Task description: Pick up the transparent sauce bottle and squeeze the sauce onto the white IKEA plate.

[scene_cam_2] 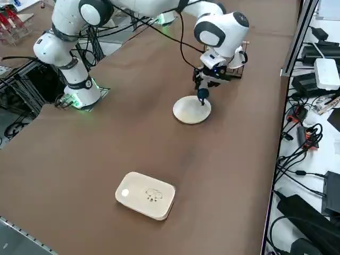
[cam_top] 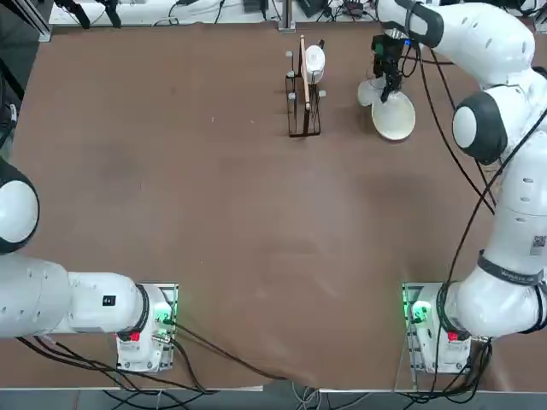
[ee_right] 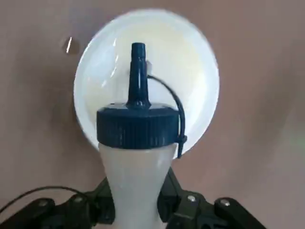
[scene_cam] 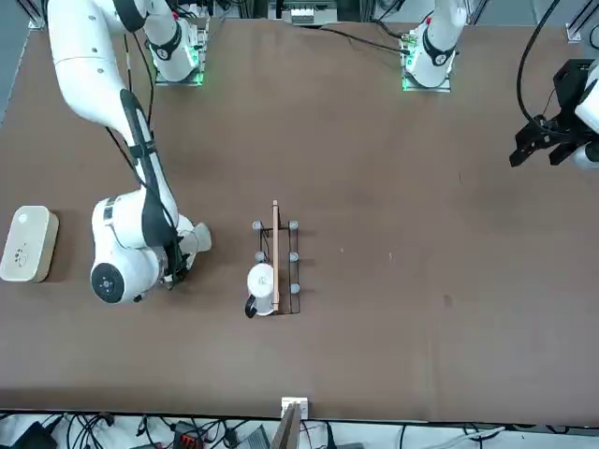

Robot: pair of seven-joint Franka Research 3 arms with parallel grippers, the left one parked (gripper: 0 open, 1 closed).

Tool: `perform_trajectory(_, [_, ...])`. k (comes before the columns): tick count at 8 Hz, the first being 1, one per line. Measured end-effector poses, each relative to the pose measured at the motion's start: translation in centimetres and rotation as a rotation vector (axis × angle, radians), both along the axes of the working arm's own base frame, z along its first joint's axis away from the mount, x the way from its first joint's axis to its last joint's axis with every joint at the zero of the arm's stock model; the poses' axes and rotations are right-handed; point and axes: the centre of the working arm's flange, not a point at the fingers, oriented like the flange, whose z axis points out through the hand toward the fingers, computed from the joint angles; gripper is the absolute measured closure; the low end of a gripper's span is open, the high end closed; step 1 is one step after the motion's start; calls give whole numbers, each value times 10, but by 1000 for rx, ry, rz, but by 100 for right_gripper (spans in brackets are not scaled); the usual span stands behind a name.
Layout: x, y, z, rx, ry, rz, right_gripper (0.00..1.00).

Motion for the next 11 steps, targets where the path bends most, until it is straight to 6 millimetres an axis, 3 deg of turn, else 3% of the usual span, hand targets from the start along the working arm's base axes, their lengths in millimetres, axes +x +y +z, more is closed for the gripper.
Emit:
perform_trajectory(4, [1, 13, 8, -403, -145, -212, 63])
perform_trajectory(6, [-8, 7, 9, -603, -153, -244, 63])
perform_trajectory(8, [-21, -16, 14, -856, -111, -260, 63])
perform_trajectory(11, [-51, -93, 3, -1150, 24, -253, 63])
